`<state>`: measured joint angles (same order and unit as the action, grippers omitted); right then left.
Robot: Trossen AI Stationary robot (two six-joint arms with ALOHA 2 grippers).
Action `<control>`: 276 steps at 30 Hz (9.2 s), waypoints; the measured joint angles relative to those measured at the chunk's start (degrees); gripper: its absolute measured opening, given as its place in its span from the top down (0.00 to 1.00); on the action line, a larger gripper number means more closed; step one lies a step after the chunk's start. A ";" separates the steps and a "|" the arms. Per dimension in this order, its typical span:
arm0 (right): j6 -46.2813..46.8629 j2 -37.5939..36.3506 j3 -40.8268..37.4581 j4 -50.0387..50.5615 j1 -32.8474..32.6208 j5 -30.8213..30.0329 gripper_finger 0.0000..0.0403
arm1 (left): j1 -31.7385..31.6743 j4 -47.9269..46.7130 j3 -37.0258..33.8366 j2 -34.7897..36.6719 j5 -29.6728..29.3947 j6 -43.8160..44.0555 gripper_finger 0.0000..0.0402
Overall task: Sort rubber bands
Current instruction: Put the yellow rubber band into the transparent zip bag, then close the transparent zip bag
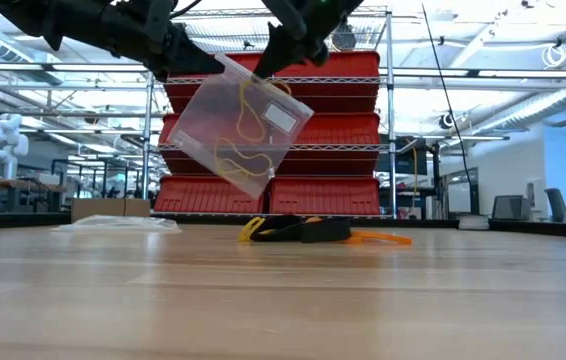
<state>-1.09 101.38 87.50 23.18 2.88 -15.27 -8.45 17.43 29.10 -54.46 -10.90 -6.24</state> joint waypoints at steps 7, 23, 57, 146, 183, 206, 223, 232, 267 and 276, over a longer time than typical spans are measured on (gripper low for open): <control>-1.21 0.00 0.00 -0.08 0.75 0.71 1.00 | -0.02 0.00 0.00 0.00 1.15 0.00 1.00; -6.95 0.00 0.00 -4.15 2.20 4.79 0.99 | 0.70 -0.02 0.00 0.00 2.01 -0.07 1.00; -0.74 2.07 -4.37 6.91 -6.18 15.58 0.63 | 0.70 -1.43 0.00 -0.02 -0.93 -0.41 1.00; -24.69 8.41 12.31 17.68 -9.07 1.97 1.00 | 0.55 -3.49 -0.01 0.00 -2.86 -1.53 1.00; -17.07 5.44 12.31 13.50 -1.24 -4.04 1.00 | 1.08 -2.14 -0.02 0.00 -2.26 -1.49 1.00; -11.54 7.92 12.26 13.40 1.66 3.43 0.88 | 1.09 -1.52 -0.02 0.00 -2.25 -1.55 1.00; -11.47 3.51 12.26 13.02 -0.75 3.05 0.66 | 1.09 -1.94 -0.02 0.00 -2.28 -1.53 1.00; -7.55 -5.66 9.67 21.32 -0.85 5.00 0.72 | 1.09 -2.40 -0.02 0.00 -2.32 -1.51 1.00; -2.94 -11.39 -51.63 -65.07 2.53 3.65 0.73 | 1.09 -1.73 -0.02 0.00 -2.34 -0.54 1.00; -7.17 -10.48 -51.64 -70.84 2.53 3.43 0.99 | 1.08 -1.53 -0.04 -0.02 -2.34 -0.44 1.00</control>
<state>-8.26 90.91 35.86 -47.66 5.41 -11.84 -7.37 15.90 29.06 -54.48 -13.24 -6.68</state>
